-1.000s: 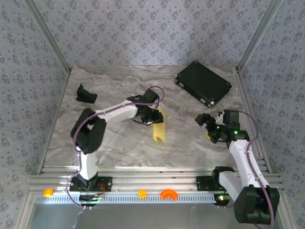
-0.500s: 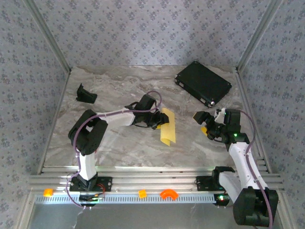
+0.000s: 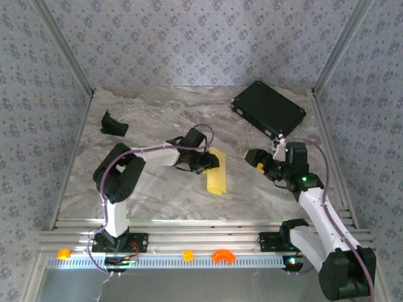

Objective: Fold a paper plane with a square sheet of paper (pick it up from the middle)

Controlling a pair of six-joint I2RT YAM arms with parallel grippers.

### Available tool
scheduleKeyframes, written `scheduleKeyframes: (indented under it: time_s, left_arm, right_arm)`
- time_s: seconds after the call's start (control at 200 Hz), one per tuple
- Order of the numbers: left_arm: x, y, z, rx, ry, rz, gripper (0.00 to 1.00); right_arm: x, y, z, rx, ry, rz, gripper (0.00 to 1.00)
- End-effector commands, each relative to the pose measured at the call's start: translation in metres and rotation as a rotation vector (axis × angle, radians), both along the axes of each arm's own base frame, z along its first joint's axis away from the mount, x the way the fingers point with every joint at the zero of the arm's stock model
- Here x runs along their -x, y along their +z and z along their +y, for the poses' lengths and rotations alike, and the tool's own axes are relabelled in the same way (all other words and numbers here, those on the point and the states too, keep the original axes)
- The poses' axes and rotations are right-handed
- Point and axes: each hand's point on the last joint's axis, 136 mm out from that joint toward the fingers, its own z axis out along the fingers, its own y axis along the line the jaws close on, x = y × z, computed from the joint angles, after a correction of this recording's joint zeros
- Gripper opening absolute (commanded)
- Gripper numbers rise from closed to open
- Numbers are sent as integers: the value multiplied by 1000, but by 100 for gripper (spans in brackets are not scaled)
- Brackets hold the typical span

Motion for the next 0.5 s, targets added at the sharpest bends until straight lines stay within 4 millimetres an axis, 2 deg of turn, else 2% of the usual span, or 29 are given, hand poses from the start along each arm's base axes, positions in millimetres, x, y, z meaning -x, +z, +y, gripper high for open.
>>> scheduleKeyframes:
  time_s: [0.0, 0.33, 0.395, 0.495]
  left_arm:
    - [3, -15, 18, -109, -28, -7, 49]
    - [1, -8, 44, -254, -65, -80, 67]
    - [0, -4, 49, -276, -66, -101, 68]
    - [0, -3, 55, -301, -71, -116, 68]
  right_arm:
    - [0, 3, 11, -10, 64, -9, 90]
    - [0, -10, 16, 15, 69, 34, 90]
    - [-1, -11, 18, 11, 75, 38, 89]
    - [-2, -13, 22, -3, 85, 51, 83]
